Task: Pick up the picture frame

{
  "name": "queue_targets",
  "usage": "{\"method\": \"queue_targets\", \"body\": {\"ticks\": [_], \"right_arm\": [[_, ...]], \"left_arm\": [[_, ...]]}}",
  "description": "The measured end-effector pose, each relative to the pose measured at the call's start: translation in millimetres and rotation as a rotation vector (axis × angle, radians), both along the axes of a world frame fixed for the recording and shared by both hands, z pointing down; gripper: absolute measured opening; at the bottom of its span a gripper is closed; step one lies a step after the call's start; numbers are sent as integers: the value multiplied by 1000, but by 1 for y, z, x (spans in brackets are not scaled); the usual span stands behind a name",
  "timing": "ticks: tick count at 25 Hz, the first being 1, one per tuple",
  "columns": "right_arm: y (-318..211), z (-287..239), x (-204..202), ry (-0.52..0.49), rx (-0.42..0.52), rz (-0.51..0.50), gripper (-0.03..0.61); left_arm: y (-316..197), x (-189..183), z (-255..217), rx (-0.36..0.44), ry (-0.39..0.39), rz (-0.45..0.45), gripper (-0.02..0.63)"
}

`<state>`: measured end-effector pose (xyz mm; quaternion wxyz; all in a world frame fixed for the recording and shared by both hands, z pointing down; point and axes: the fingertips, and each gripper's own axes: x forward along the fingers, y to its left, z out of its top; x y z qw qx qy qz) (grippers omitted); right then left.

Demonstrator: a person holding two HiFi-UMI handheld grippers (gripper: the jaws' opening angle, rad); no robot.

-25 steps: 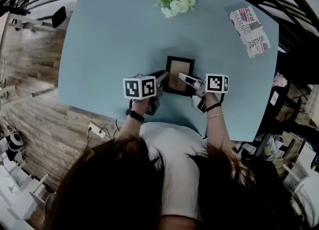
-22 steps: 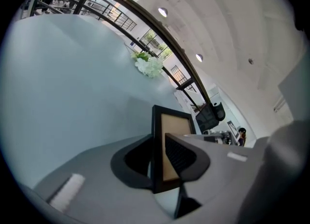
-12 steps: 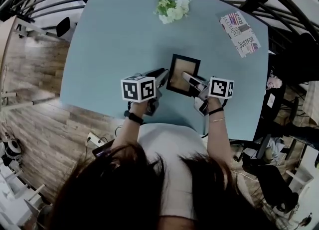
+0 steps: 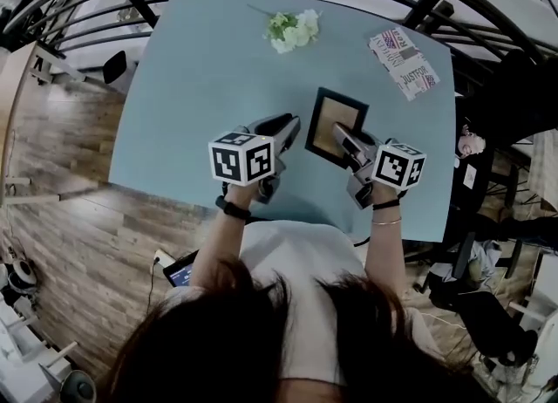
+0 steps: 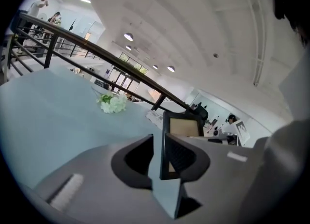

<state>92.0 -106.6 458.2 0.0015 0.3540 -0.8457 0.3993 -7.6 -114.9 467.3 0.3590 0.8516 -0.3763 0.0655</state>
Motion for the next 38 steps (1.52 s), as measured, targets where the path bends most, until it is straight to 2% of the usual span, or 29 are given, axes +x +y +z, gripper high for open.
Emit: {"method": "queue_targets", "body": {"ticks": [6,10,15,18,20,23,26,31,38], "right_arm": [[10,-36,22,199,174,83,11],[14,-57,40,342,299,167,12],[13,-78,59,451,423,272,12],[11,-85,69,515,475,326,12],[11,-87,72,561,502,344,12],[10,-88,71,613,539,349,12],[10,-87,69,647,566,346,12],[10,-86,68,627,563,349,12],[4,-85,66,612,566,340,11]], "left_arm": [[2,3,-38,141,-44,4,134],[3,4,-58,251,-111,4,132],[2,5,-73,403,-209,3,123],[0,3,-77,453,-233,-6,108],[-1,1,-76,466,-238,-18,90],[-5,-5,-70,476,-287,-39,58],[-7,-9,-63,471,-308,-50,57],[-12,-18,-63,456,-278,-85,57],[-15,-25,-63,449,-277,-100,57]]}}
